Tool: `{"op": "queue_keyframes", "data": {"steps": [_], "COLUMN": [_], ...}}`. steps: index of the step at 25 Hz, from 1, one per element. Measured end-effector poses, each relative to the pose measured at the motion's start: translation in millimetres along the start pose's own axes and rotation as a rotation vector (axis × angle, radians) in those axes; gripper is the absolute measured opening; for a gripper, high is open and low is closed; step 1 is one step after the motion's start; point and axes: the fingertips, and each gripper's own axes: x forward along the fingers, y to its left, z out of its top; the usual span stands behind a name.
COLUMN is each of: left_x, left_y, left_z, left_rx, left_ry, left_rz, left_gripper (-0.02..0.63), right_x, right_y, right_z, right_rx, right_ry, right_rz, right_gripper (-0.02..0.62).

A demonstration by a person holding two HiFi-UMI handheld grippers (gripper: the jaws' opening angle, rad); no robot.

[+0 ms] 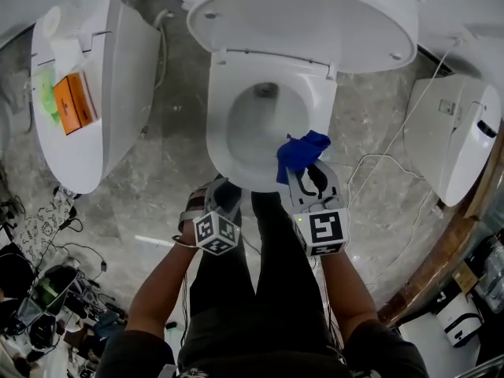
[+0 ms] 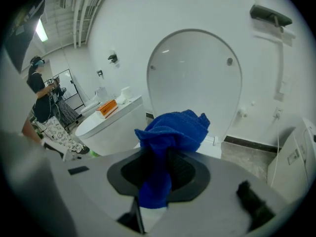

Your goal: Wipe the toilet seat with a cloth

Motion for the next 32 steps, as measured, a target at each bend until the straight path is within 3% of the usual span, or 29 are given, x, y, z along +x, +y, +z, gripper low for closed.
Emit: {"op": "queue_keyframes", "data": {"steps": [2, 5, 11, 15, 17, 21, 25, 32], "left_x": [-21, -44, -65, -70, -68, -73, -80, -84], "left_y": [23, 55, 98, 118, 117, 116, 123, 137], "left_z": [13, 26, 39, 36, 31, 21, 5, -2], "left_rx": [-0.141, -0.25, -0.539, -0.669, -0.661, -0.568, -0.624, -0.674], "left_ry": [-0.077, -0.147, -0.278, -0.317, -0.287, -0.248, -0.269, -0.282], "left_rz": [0.063, 0.178, 0.237, 0.239, 0.218, 0.248, 0.253, 0.267], "left_gripper": [0.142, 0.026, 0.009, 0.009, 0.009, 0.009, 0.009, 0.009], "right_x": [15, 40, 102, 156, 181, 221, 248, 275], "right_y": [4, 5, -15, 2, 14, 35, 50, 39], "right_z": [7, 16, 23, 26, 30, 37, 38, 34], "right_rx": [-0.011, -0.01, 0.014, -0.039, -0.059, -0.129, -0.175, -0.158], "right_ry": [0.004, 0.002, 0.026, 0.052, 0.062, 0.079, 0.112, 0.173], "right_rz": [0.011, 0.016, -0.014, 0.027, 0.045, 0.051, 0.061, 0.023], "right_gripper": [0.087, 0.087, 0.087, 0.087, 0.087, 0.087, 0.087, 0.089]}}
